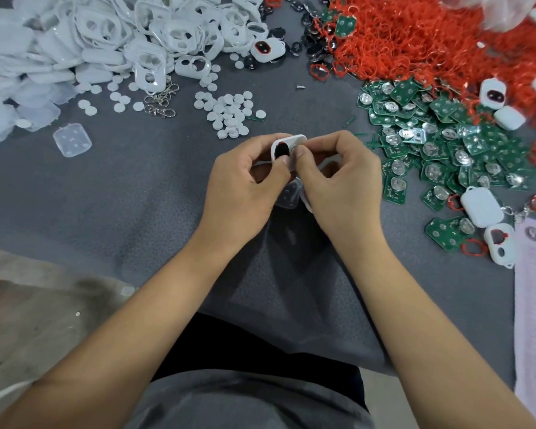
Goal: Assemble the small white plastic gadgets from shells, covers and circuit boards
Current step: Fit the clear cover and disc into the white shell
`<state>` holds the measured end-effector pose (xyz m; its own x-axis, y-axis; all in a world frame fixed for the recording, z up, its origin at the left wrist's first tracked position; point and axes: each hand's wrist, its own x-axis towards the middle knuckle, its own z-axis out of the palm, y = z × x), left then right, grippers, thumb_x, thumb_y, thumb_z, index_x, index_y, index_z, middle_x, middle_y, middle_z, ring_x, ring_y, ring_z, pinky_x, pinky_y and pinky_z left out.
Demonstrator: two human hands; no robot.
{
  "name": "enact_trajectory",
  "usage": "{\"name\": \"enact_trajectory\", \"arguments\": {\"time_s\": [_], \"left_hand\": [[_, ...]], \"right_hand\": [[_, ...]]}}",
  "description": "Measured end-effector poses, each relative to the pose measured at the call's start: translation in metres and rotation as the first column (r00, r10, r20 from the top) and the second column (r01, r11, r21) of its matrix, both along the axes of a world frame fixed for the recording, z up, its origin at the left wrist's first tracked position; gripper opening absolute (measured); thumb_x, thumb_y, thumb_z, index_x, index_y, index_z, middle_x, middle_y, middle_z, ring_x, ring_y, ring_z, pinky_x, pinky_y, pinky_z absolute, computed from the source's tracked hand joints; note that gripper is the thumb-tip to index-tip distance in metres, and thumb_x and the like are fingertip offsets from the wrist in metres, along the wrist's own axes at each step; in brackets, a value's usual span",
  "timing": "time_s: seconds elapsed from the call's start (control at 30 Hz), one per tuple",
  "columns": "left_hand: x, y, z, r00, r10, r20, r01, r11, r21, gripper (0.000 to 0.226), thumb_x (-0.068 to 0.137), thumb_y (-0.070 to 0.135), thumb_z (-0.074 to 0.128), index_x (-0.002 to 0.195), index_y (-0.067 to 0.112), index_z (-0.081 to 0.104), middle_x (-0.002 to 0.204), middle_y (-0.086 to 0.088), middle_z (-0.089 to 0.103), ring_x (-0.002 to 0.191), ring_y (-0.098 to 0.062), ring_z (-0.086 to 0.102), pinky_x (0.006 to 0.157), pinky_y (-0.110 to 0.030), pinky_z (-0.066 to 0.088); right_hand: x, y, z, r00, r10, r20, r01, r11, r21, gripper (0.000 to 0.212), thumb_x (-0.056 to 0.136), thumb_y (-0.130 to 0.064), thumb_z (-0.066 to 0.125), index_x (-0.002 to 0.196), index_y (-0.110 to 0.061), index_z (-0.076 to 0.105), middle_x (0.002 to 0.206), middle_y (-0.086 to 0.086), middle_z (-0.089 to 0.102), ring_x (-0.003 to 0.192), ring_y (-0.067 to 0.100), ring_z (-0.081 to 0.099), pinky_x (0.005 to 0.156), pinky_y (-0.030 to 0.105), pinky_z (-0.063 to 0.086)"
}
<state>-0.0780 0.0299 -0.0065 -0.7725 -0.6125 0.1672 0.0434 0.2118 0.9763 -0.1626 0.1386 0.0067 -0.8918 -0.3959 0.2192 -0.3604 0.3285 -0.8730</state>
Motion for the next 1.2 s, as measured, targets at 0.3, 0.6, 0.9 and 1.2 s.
{"name": "enact_trajectory", "arguments": {"time_s": [0.3,0.6,0.9,1.2], "left_hand": [[0.0,-0.002,-0.003,0.999,-0.019,-0.038,0.02,0.999,0.038,0.025,0.099,0.003,0.063,0.121,0.011,0.074,0.106,0.006,0.078,0.1,-0.007,0.075,0.087,-0.023,0.059],[0.0,-0.002,-0.002,0.999,-0.032,-0.028,0.033,0.998,0.055,0.025,0.1,0.003,0.063,0.121,0.008,0.074,0.103,0.004,0.079,0.097,-0.009,0.076,0.084,-0.021,0.059],[-0.005,-0.003,0.0,0.998,-0.026,0.052,0.017,0.986,0.169,0.02,0.099,0.006,0.065,0.118,0.008,0.073,0.102,0.0,0.079,0.097,-0.013,0.077,0.085,-0.03,0.062],[-0.004,-0.002,0.004,0.999,-0.047,-0.003,0.046,0.947,0.318,0.008,0.1,0.006,0.066,0.103,0.012,0.069,0.099,-0.007,0.078,0.087,-0.026,0.08,0.071,-0.024,0.061]], "right_hand": [[-0.003,0.001,0.004,0.997,0.079,-0.022,-0.078,0.995,0.056,0.01,0.097,-0.021,0.069,0.106,-0.018,0.073,0.095,-0.002,0.07,0.085,0.01,0.065,0.072,0.017,0.047],[-0.005,0.001,0.002,0.998,0.058,0.013,-0.059,0.995,0.076,0.01,0.097,-0.024,0.069,0.105,-0.018,0.073,0.094,-0.004,0.072,0.085,0.009,0.065,0.074,0.019,0.046],[-0.009,0.005,0.003,0.998,0.054,0.033,-0.054,0.999,0.001,0.014,0.098,-0.017,0.067,0.106,-0.017,0.079,0.094,-0.007,0.075,0.085,0.007,0.069,0.077,0.022,0.052],[-0.042,0.029,0.007,0.95,-0.041,0.309,0.117,0.966,-0.231,0.021,0.101,-0.012,0.056,0.095,-0.019,0.075,0.066,-0.008,0.058,0.051,0.004,0.039,0.052,0.023,0.029]]}}
